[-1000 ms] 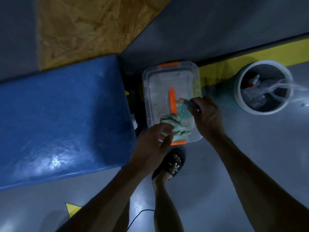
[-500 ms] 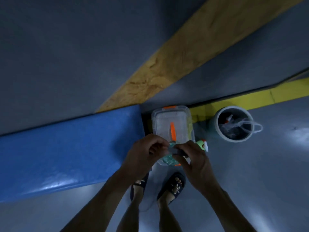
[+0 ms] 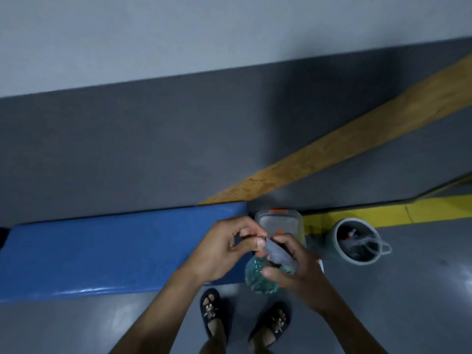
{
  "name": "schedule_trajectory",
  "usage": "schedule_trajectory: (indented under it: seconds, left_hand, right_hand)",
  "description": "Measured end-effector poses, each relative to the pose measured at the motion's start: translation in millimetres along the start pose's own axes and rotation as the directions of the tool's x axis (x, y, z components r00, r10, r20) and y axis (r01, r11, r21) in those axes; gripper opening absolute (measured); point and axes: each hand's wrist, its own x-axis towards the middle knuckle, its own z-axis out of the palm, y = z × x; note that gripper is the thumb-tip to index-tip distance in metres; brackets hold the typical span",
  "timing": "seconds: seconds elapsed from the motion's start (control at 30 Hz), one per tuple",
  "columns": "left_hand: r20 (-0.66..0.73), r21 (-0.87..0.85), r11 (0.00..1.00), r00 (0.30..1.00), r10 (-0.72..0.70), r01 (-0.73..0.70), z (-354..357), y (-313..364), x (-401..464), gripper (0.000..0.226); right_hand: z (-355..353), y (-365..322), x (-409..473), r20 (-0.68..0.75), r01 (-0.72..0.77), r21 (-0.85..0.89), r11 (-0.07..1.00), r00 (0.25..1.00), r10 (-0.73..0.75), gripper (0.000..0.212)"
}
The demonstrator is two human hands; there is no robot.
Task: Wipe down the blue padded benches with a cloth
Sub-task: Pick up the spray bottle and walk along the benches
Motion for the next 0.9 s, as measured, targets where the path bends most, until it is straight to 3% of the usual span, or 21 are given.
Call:
schedule_trajectory:
  seconds: [0.1,0.23,0.37,0.5,0.57,0.67,0.73,0.9]
  left_hand:
    - [-0.028,0.004,1.000,1.000,0.015,-0.015,-27,12,-13,0.008]
    - [-0.099,0.006,0.999,0.995,0.033,-0.032,-69,18,-34,0.006]
    - [-0.131,0.005,0.999,0.991,0.034,-0.034,-115,21,-54,0.006]
    - [-0.144,0.016,0.996,0.985,0.093,-0.092,-158,24,-76,0.011]
    - [-0.135,0.043,0.988,0.979,0.155,-0.150,-178,27,-89,0.011]
    - [-0.110,0.136,0.960,0.959,0.262,-0.246,-201,33,-107,0.018]
    - [-0.129,0.210,0.940,0.945,0.301,-0.270,-213,37,-117,0.025]
    - [-0.153,0.209,0.910,0.907,0.392,-0.358,-229,43,-139,0.033]
  right_hand:
    - [25,-21,9,-0.013,-0.062,-0.006,0.998,0.998,0.061,0.062]
    - [65,-56,17,0.040,-0.016,-0.075,0.997,0.999,0.019,0.047]
    - [108,-101,22,-0.034,0.030,-0.015,0.999,0.999,-0.030,0.018]
    - [153,-131,31,-0.078,0.082,-0.012,0.997,0.994,-0.083,0.009]
    - [171,-143,30,-0.086,0.113,-0.042,0.993,0.989,-0.116,0.025]
    - [199,-158,27,-0.111,0.160,-0.086,0.983,0.979,-0.169,0.014]
    - [215,-165,26,-0.104,0.180,-0.155,0.971,0.975,-0.197,0.021]
    - [239,-185,20,-0.086,0.183,-0.258,0.949,0.974,-0.211,0.017]
